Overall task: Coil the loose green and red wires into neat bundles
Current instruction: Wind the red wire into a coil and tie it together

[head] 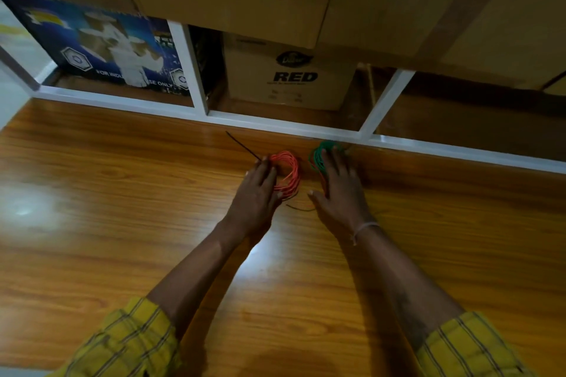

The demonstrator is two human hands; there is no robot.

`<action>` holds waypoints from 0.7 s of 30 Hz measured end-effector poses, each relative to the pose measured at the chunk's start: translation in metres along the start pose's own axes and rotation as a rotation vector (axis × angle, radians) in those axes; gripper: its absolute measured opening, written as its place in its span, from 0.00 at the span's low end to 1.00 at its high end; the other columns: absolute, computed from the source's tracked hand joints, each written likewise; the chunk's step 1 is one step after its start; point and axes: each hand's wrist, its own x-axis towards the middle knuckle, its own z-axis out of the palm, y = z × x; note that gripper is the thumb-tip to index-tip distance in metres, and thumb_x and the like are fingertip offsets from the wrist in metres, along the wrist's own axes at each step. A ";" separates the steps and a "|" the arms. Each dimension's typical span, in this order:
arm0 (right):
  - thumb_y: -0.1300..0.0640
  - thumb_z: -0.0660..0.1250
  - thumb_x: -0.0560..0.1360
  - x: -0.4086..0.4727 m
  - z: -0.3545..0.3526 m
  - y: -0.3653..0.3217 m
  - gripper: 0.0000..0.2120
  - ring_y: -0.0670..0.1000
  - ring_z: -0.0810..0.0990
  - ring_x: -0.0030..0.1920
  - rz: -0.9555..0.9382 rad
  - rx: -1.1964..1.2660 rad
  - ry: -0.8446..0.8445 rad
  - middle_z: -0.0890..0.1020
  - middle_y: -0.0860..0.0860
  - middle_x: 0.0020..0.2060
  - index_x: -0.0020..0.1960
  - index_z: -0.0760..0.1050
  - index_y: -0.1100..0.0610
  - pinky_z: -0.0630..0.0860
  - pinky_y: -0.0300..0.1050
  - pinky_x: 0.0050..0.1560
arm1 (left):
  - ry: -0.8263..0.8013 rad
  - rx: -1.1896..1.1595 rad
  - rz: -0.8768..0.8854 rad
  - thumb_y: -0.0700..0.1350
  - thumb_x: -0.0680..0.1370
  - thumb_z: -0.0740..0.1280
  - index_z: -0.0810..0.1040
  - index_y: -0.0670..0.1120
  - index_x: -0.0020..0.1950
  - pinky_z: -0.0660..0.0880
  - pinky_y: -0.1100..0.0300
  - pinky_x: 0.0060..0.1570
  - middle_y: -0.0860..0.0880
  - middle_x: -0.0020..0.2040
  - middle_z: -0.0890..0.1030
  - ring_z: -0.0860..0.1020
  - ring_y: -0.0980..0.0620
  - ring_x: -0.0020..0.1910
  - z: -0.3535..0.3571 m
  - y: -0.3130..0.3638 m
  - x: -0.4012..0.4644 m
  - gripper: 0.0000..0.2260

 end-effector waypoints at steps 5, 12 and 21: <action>0.40 0.61 0.84 -0.017 0.010 0.000 0.37 0.59 0.46 0.85 -0.010 0.007 0.004 0.53 0.52 0.86 0.86 0.49 0.49 0.50 0.62 0.84 | 0.055 0.065 -0.056 0.55 0.88 0.57 0.60 0.40 0.85 0.57 0.41 0.83 0.36 0.85 0.56 0.55 0.34 0.84 0.007 0.015 -0.003 0.29; 0.40 0.58 0.85 -0.046 0.012 0.006 0.35 0.62 0.51 0.84 0.100 -0.024 -0.015 0.59 0.56 0.84 0.86 0.50 0.50 0.55 0.63 0.83 | 0.019 0.200 -0.059 0.56 0.87 0.60 0.68 0.37 0.81 0.61 0.42 0.81 0.31 0.81 0.63 0.61 0.32 0.81 0.016 0.051 0.002 0.29; 0.36 0.46 0.86 -0.053 -0.005 0.002 0.33 0.58 0.41 0.85 0.181 0.009 -0.066 0.49 0.52 0.86 0.86 0.44 0.47 0.39 0.64 0.84 | -0.085 0.163 0.048 0.58 0.88 0.51 0.63 0.42 0.84 0.56 0.40 0.82 0.36 0.85 0.57 0.55 0.34 0.84 -0.003 0.042 -0.005 0.29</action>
